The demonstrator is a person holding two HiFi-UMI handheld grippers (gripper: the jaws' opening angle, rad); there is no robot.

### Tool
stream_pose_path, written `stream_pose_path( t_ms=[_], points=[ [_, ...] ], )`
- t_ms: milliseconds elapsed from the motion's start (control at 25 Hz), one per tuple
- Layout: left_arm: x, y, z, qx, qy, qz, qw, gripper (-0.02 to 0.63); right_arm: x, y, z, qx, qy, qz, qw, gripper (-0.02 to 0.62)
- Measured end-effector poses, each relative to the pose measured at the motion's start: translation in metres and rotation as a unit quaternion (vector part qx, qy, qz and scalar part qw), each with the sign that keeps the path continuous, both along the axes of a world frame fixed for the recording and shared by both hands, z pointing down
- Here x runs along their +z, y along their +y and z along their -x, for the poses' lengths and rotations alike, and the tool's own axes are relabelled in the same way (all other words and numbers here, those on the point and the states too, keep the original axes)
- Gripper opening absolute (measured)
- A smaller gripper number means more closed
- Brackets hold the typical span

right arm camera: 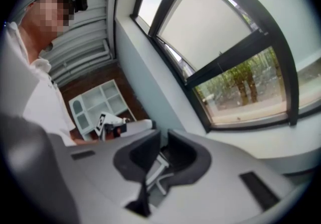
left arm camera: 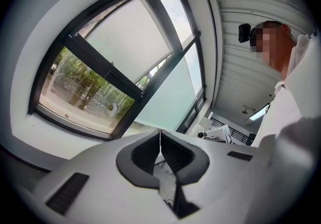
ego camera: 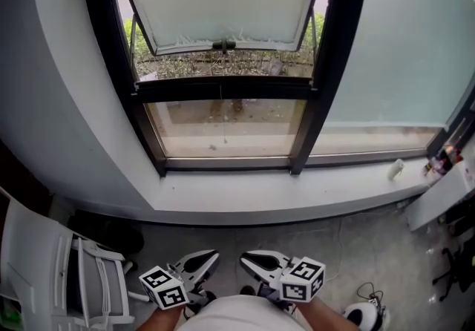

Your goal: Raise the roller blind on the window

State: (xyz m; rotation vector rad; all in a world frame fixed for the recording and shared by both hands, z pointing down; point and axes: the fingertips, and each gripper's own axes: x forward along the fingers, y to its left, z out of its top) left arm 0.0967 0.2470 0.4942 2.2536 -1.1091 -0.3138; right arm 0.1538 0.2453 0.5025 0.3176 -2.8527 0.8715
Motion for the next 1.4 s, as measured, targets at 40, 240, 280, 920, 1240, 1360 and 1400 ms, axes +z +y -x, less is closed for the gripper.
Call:
stream_pose_path(
  t_ms=[40,240,280,920,1240,1360,1400],
  points=[
    [-0.002,-0.001,-0.003,-0.003,0.004,0.0,1.0,0.021,0.0,-0.002,-0.003,-0.001,0.0,-0.001,1.0,0.045],
    [-0.005,-0.008,-0.011,-0.024,0.0,-0.005,0.9997,0.021,0.002,-0.012,-0.015,-0.01,0.0,0.0,1.0,0.095],
    [-0.005,-0.01,-0.012,-0.029,-0.004,-0.004,0.9996,0.021,0.003,-0.016,-0.017,-0.009,0.0,0.002,1.0,0.095],
    [0.003,-0.061,0.049,-0.064,-0.003,-0.006,0.9979,0.021,0.01,-0.068,0.039,-0.024,0.006,0.0,1.0,0.095],
    [0.0,-0.13,0.118,-0.022,-0.025,-0.015,0.9993,0.021,0.001,-0.137,0.11,0.014,0.0,0.001,1.0,0.095],
    [-0.004,-0.15,0.144,-0.011,-0.022,-0.014,0.9996,0.021,-0.002,-0.157,0.14,0.024,0.001,0.001,1.0,0.095],
    [-0.005,-0.155,0.152,-0.008,-0.021,-0.014,0.9997,0.021,-0.003,-0.163,0.148,0.026,0.002,0.0,1.0,0.095]
  ],
)
